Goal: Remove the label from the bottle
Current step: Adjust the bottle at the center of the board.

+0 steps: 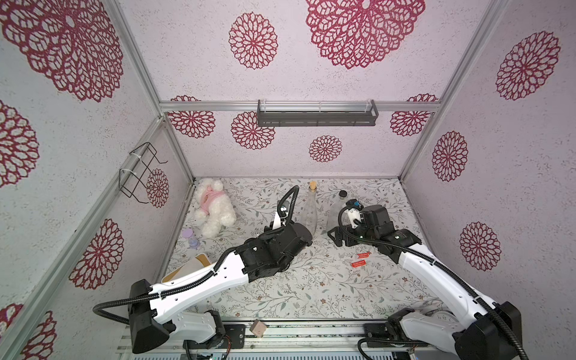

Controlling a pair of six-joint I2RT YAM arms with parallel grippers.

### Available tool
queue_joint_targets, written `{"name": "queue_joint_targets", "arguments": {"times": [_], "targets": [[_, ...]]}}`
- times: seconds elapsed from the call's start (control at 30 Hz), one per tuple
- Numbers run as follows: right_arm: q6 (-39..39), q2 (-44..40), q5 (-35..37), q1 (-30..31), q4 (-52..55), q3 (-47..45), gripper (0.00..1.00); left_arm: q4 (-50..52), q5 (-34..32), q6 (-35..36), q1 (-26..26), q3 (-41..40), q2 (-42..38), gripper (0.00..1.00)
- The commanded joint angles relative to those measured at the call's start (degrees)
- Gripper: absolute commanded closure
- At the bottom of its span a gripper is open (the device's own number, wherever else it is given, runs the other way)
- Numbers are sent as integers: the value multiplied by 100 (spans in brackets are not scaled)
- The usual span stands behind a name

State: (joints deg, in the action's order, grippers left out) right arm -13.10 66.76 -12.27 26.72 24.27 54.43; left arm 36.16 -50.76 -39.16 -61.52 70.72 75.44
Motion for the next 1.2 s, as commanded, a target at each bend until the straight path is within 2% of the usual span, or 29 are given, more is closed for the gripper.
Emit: {"name": "queue_joint_targets", "arguments": {"times": [0.0,0.2,0.3,0.4,0.47,0.57,0.63,0.73,0.93,1.17], "targets": [[-26,-146,-39,33,-122,68,6,-579,-472,-224,-36,92,-126,63],[-3,-202,-3,27,-38,51,6,-639,-318,-224,-14,15,-163,32],[34,-194,-45,23,44,100,6,-641,-117,-143,-14,-61,-317,23],[71,-175,-78,18,169,194,6,-581,481,137,203,-154,-590,17],[81,-203,-91,23,234,217,5,-588,1258,484,480,-279,-900,12],[63,-291,-57,13,304,187,5,-643,2588,1225,853,-472,-1361,9],[24,-361,11,9,339,146,5,-512,3789,1757,1158,-500,-1608,6],[-47,-446,93,10,380,95,5,-241,4788,2376,1412,-507,-1840,3],[-226,-521,108,12,412,95,5,-216,6127,2960,2073,-657,-1951,2],[-338,-470,166,10,465,122,5,-672,6894,3152,2892,-863,-1783,4]]}}
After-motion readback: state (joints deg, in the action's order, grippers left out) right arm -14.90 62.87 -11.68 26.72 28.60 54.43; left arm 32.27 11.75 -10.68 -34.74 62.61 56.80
